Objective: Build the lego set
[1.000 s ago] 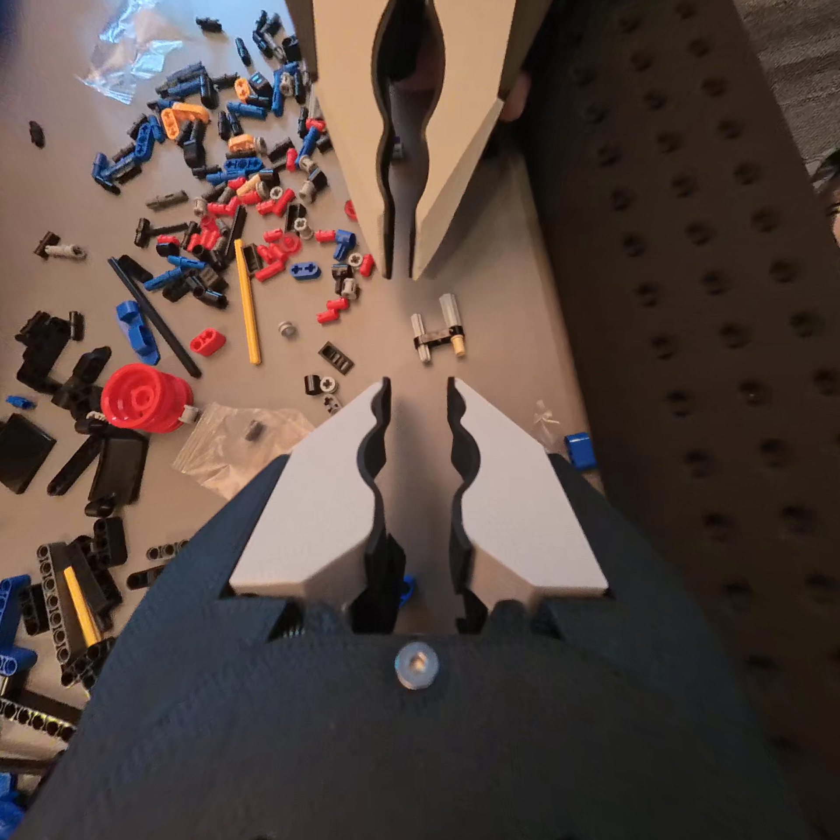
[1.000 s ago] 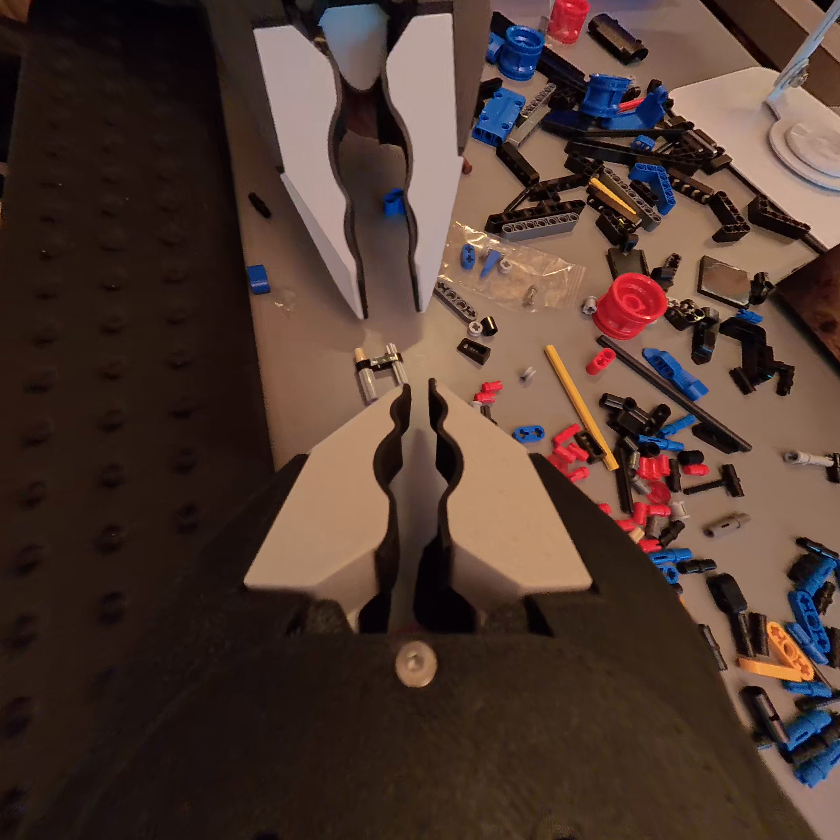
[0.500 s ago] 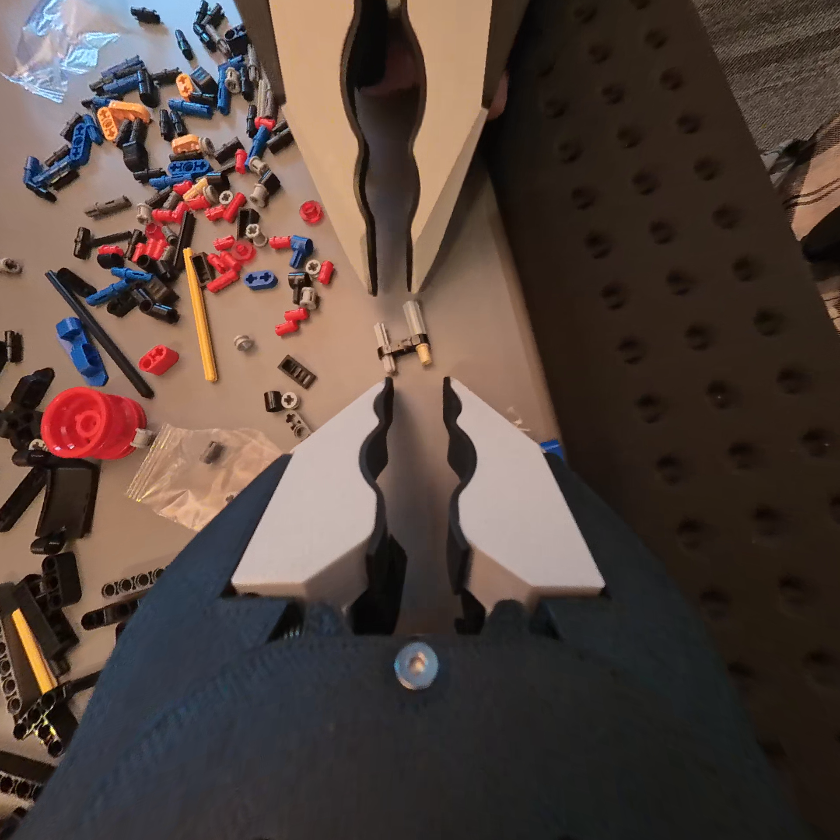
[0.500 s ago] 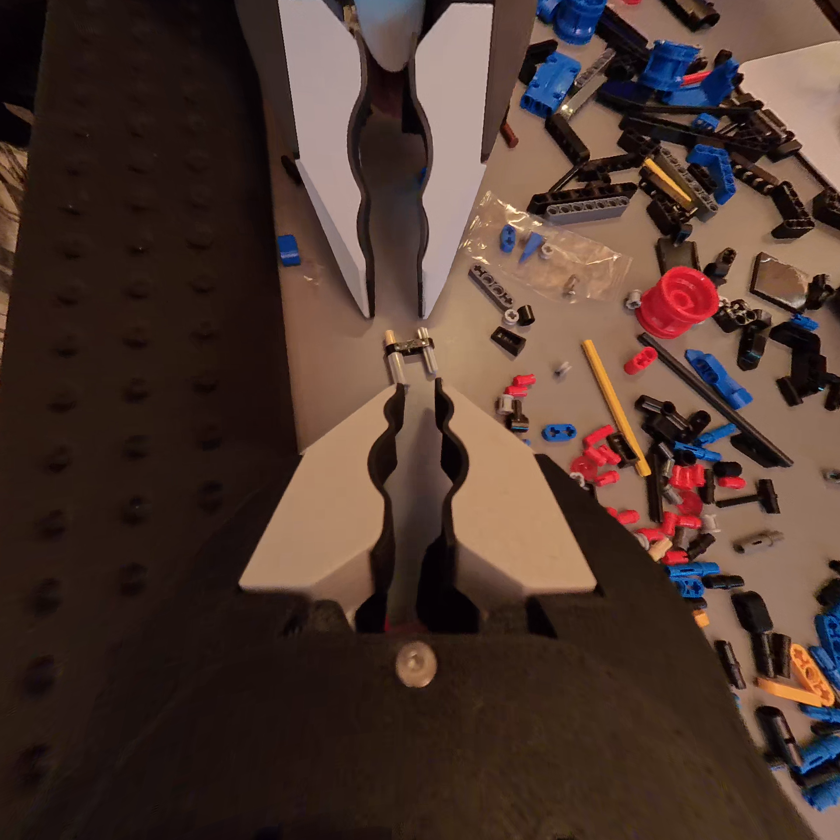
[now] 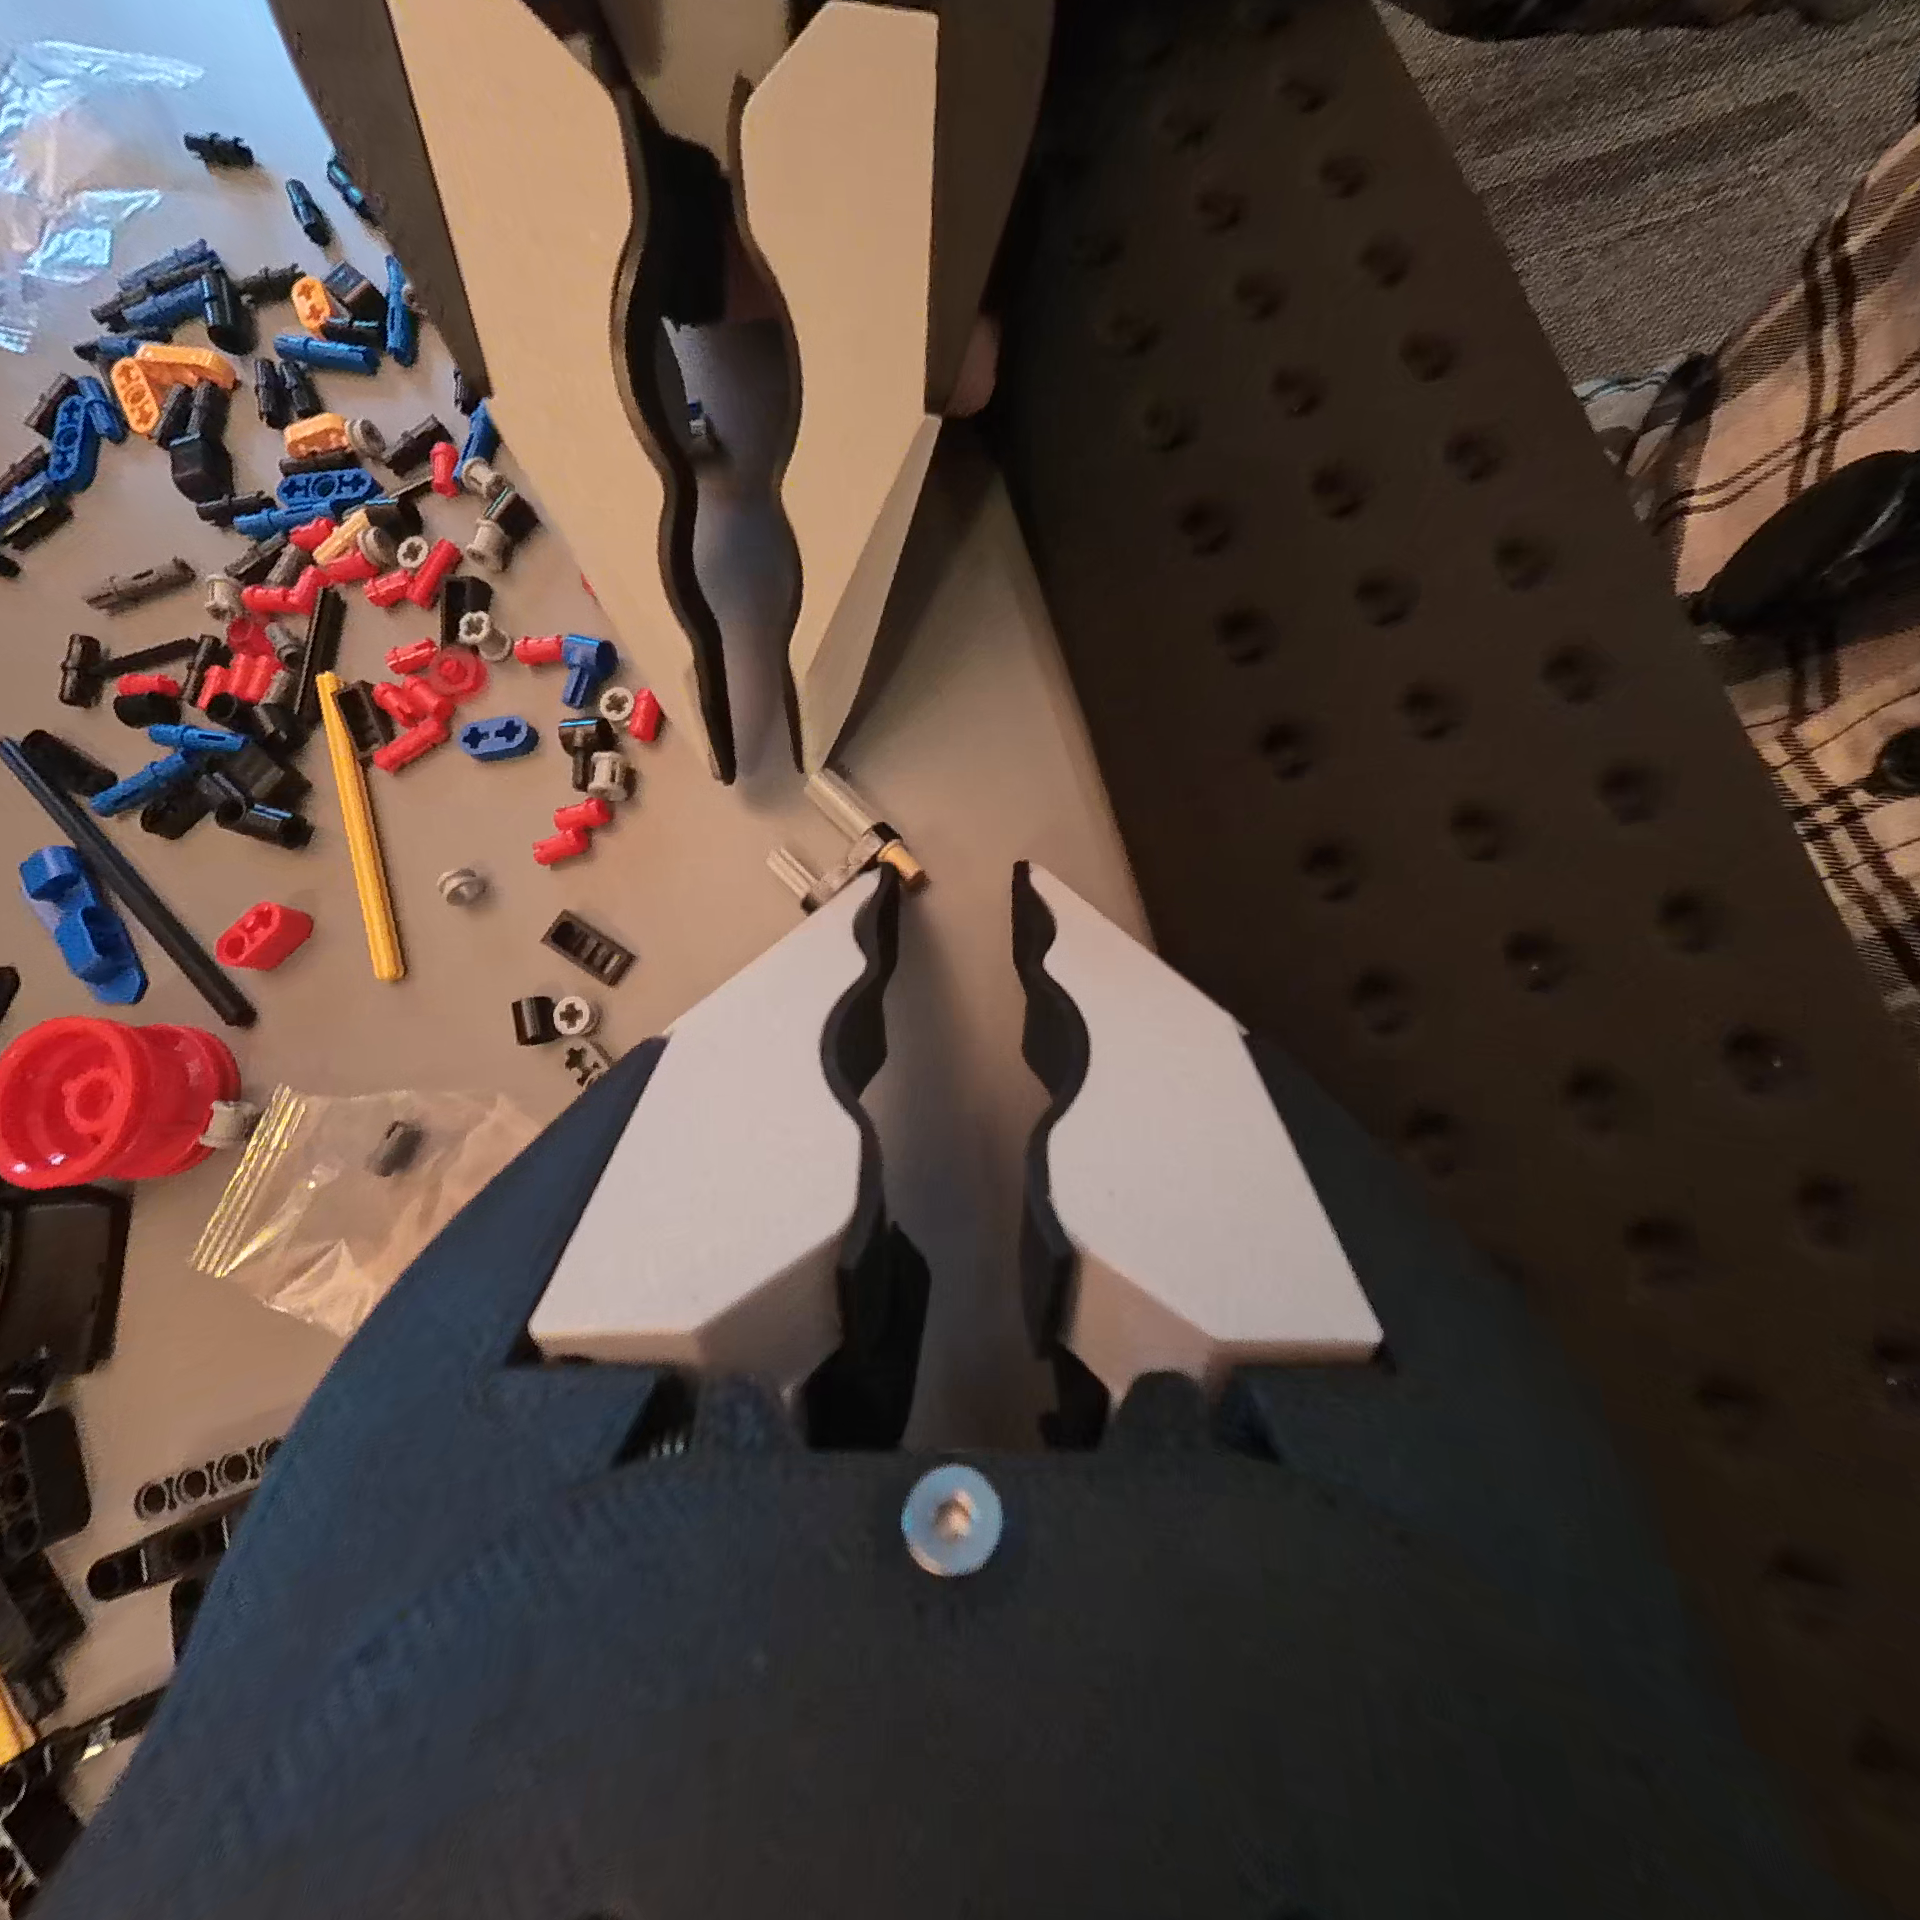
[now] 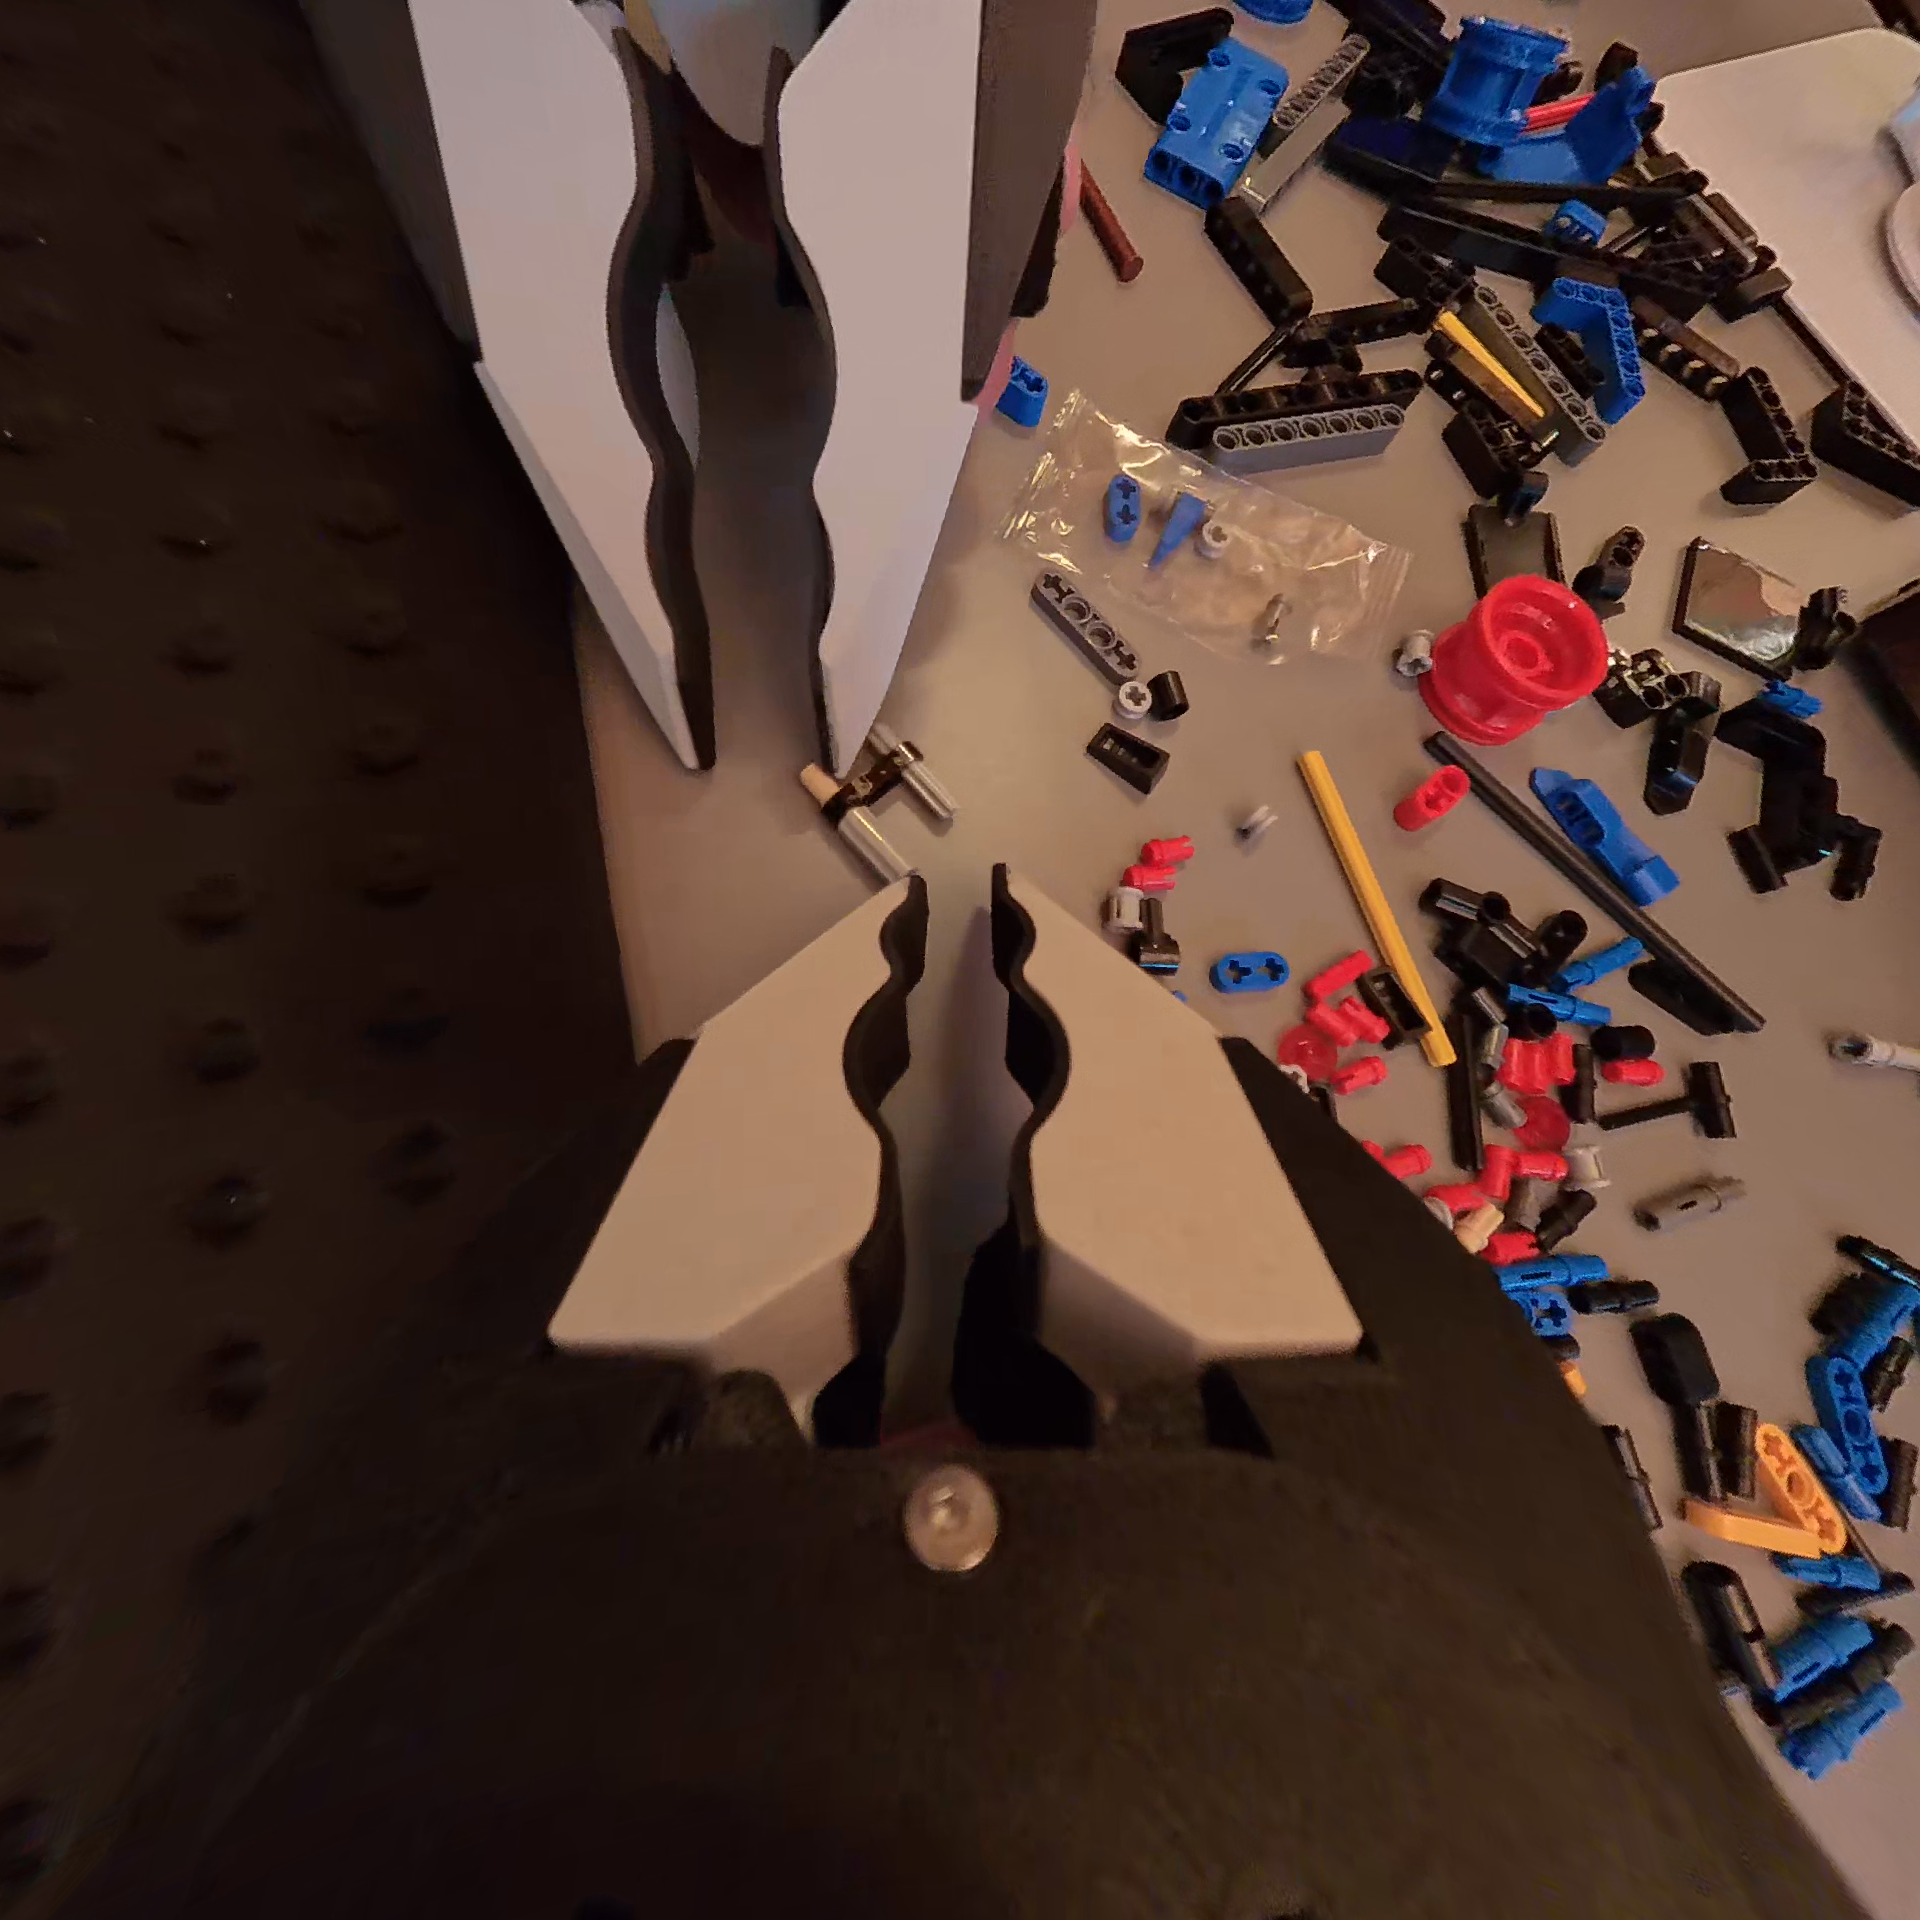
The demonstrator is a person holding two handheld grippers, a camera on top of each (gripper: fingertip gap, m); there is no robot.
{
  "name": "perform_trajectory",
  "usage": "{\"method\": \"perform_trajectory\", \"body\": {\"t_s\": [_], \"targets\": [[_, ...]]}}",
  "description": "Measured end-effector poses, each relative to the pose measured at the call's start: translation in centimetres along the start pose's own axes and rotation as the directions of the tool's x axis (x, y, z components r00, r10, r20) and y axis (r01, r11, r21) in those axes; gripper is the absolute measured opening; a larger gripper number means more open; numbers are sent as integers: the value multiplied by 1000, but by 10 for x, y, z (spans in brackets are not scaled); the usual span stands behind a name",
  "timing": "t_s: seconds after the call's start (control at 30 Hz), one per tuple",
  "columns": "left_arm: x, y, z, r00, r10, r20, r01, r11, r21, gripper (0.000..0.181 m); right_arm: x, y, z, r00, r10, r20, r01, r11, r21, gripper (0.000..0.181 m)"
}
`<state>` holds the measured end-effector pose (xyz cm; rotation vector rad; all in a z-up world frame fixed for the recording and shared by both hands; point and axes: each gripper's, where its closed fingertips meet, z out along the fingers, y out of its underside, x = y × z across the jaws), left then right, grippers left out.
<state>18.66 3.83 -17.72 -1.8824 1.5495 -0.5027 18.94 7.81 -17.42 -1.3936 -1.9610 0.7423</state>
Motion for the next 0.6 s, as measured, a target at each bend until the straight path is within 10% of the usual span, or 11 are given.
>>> {"method": "perform_trajectory", "body": {"t_s": [0.6], "targets": [[-28, 8, -9, 993, -62, 97, 62, 998, 4, 23, -7, -2, -3, 999, -16, 37, 16, 1000, 20, 12]]}}
